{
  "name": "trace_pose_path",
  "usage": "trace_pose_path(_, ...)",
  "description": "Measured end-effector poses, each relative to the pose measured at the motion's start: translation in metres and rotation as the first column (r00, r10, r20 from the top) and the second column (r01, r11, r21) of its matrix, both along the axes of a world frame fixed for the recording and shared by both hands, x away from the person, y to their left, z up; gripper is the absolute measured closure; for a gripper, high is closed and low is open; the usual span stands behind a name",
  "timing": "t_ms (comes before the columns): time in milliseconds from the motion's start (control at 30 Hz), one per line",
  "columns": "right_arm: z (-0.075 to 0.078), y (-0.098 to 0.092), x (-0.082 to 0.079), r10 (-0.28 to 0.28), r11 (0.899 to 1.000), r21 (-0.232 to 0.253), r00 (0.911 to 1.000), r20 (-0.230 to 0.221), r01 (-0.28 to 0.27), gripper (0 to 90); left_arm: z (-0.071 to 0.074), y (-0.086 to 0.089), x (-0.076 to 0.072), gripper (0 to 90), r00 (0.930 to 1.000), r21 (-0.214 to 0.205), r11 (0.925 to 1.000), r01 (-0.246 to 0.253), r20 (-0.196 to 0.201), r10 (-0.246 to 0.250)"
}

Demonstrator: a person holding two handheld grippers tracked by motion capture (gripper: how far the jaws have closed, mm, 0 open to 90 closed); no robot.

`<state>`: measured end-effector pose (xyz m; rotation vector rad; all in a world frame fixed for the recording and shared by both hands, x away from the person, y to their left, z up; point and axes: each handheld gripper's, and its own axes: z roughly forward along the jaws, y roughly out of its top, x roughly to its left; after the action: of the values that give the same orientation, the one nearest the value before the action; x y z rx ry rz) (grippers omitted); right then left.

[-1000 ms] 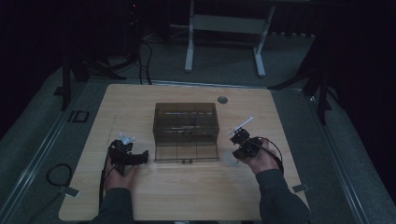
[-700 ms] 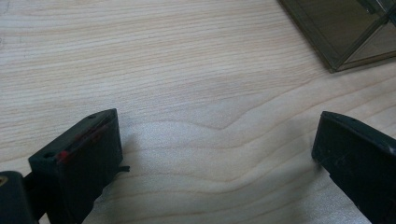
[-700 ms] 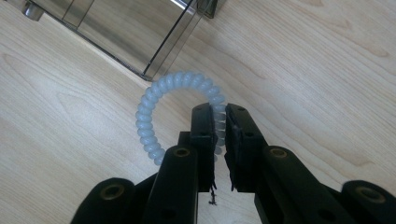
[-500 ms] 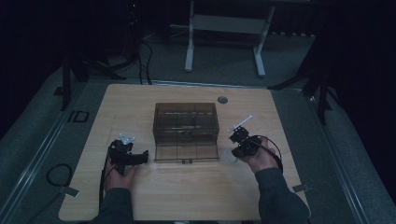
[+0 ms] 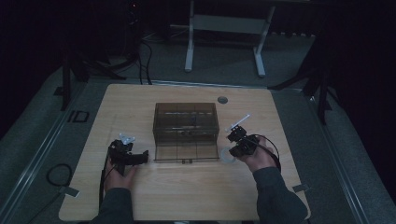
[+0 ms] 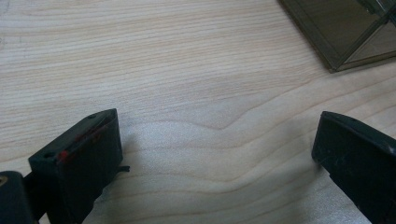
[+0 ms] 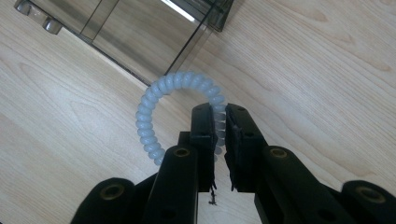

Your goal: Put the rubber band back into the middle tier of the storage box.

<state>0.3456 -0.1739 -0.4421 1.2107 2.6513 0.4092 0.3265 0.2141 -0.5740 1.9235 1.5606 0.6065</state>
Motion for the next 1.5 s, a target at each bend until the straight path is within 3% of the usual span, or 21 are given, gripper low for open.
trace_pose_path(467,0.003,0.009,0.004,0.009,1.0,0.027,1.0,0.002,-0.009,82.1,0.0,0.0,0.0,1.7,1.0,0.0,1.0,0.0,0.0,0.0)
trace_pose_path(1500,0.005,0.033,0.015,0.038,0.999,0.032,0.9993,0.005,-0.038,82.2,0.0,0.0,0.0,1.7,1.0,0.003,1.0,0.0,0.0,0.0)
